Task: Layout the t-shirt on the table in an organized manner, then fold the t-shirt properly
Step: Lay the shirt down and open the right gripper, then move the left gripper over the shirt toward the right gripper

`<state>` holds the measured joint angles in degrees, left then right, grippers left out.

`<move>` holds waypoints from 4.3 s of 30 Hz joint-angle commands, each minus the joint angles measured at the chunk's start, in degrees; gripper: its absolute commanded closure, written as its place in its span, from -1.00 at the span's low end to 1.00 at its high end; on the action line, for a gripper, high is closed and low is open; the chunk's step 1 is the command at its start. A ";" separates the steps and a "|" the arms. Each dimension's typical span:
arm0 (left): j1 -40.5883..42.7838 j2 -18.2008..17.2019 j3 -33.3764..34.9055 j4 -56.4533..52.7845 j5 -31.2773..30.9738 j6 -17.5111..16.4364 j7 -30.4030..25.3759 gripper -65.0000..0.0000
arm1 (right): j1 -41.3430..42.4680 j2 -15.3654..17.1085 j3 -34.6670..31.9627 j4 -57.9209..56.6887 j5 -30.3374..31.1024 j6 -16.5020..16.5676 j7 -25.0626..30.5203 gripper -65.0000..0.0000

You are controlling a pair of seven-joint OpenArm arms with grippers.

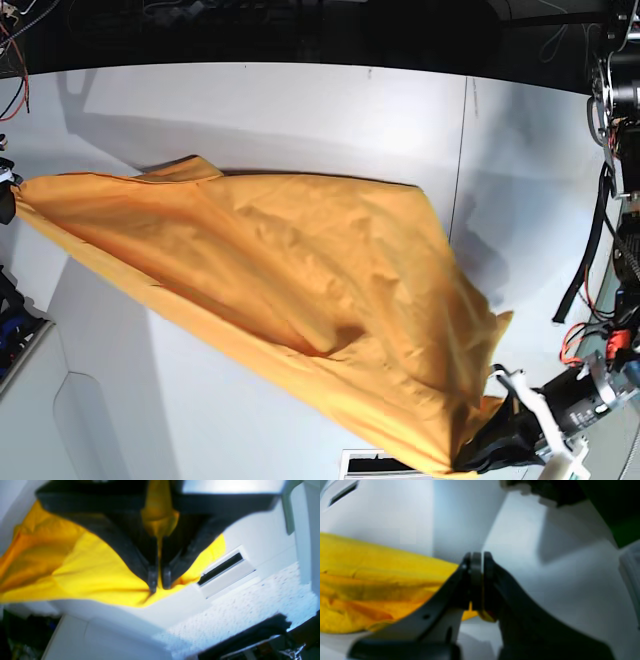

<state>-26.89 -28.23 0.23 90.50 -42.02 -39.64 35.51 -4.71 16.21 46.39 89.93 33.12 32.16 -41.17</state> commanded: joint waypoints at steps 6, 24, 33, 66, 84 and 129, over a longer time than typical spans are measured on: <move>-10.47 6.62 7.28 -15.72 5.40 0.39 -8.83 1.00 | 5.25 1.29 0.35 -4.63 -5.49 -0.92 4.24 1.00; -14.10 24.98 11.13 -39.26 5.27 0.17 -9.01 0.10 | 12.74 1.07 0.37 -14.56 -6.01 -2.34 -0.28 0.86; -12.90 13.81 10.99 -39.19 3.08 -0.04 -5.33 0.10 | 7.02 1.05 0.37 -14.23 9.07 0.92 -9.11 0.22; 6.93 9.57 10.91 -39.21 1.36 1.68 -9.22 -0.18 | 1.88 -21.99 -9.77 -9.84 -0.15 -0.85 1.64 -0.18; 4.66 9.81 10.40 -36.68 1.70 0.33 -7.50 1.00 | 4.52 -21.84 -9.77 -9.27 3.61 0.83 -5.44 1.00; 25.05 9.62 7.30 -20.22 -14.64 -0.36 8.66 0.08 | -11.32 -15.41 -9.18 1.86 6.47 -0.24 -4.26 -0.06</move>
<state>-0.45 -18.20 7.86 69.36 -55.13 -39.27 45.41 -16.69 0.40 37.10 90.85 38.54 31.62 -46.68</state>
